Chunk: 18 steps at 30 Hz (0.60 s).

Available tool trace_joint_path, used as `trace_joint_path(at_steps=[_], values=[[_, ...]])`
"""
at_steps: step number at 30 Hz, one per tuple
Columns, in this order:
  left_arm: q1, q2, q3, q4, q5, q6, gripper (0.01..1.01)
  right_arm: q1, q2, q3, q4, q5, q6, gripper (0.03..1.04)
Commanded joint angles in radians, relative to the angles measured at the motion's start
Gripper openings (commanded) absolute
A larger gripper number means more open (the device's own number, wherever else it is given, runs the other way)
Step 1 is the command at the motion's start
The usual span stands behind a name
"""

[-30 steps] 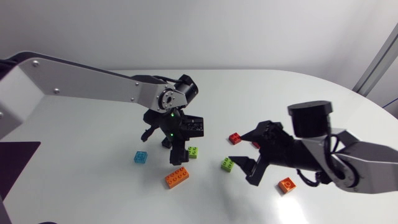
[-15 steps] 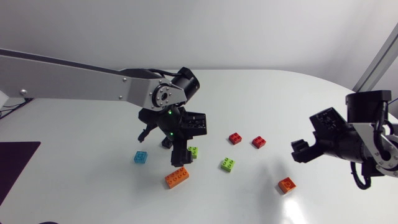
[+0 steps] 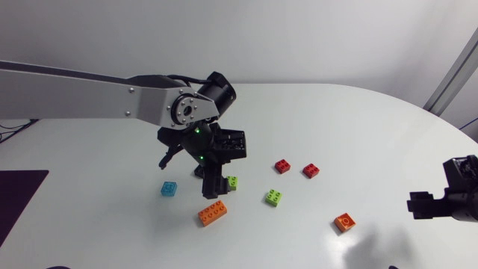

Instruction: Separate the duplo bricks

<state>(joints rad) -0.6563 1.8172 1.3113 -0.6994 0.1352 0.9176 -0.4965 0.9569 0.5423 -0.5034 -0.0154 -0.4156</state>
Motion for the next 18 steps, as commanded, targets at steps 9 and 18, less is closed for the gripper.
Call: trace_joint_path(at_steps=[9, 18], values=[[-0.035, -0.038, 0.022, -0.011, 0.010, -0.040, 0.948, -0.317, -0.035, -0.054, -0.155, -0.008, -0.038, 0.90], [-0.057, -0.075, -0.004, -0.029, 0.009, -0.043, 0.948, -0.660, -0.037, -0.041, -0.264, -0.129, -0.167, 0.91]])
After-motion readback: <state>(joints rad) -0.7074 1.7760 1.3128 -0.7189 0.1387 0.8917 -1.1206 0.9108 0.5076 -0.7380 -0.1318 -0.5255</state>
